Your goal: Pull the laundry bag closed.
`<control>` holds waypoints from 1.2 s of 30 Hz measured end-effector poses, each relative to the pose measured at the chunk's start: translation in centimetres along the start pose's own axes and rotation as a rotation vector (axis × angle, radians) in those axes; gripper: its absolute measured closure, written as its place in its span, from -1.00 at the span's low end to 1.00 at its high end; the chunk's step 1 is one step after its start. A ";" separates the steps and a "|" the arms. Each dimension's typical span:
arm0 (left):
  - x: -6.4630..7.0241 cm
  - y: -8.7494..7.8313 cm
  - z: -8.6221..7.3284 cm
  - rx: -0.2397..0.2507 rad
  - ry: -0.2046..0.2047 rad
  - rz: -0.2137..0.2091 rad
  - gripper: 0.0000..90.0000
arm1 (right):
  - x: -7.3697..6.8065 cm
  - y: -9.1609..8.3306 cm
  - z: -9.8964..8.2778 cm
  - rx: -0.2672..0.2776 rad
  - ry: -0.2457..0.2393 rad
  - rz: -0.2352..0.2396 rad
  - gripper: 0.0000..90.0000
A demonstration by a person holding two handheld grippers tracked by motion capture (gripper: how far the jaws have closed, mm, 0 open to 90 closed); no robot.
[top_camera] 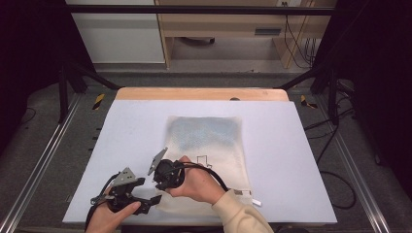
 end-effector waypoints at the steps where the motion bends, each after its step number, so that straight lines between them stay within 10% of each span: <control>1: 0.0 0.1 0.0 -0.002 0.000 -0.004 -0.81 | 0.0 0.0 0.0 0.001 -0.002 0.000 0.81; 18: -0.2 1.6 -0.2 -0.025 -0.063 -0.090 -0.46 | 0.1 -0.8 0.2 0.030 0.013 -0.001 0.81; 36: -0.7 3.3 -0.2 0.019 -0.173 -0.271 -0.25 | 0.4 -1.2 0.3 0.052 0.016 0.007 0.81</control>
Point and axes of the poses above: each handheld gripper's, and its own axes: y roughly forward along the jaws, z roughly out of its top, x roughly to its right, the point moved 1 cm from there along y, roughly forward along the jaws, and after that the axes turned 8 degrees about x, right-handed, at the moved point
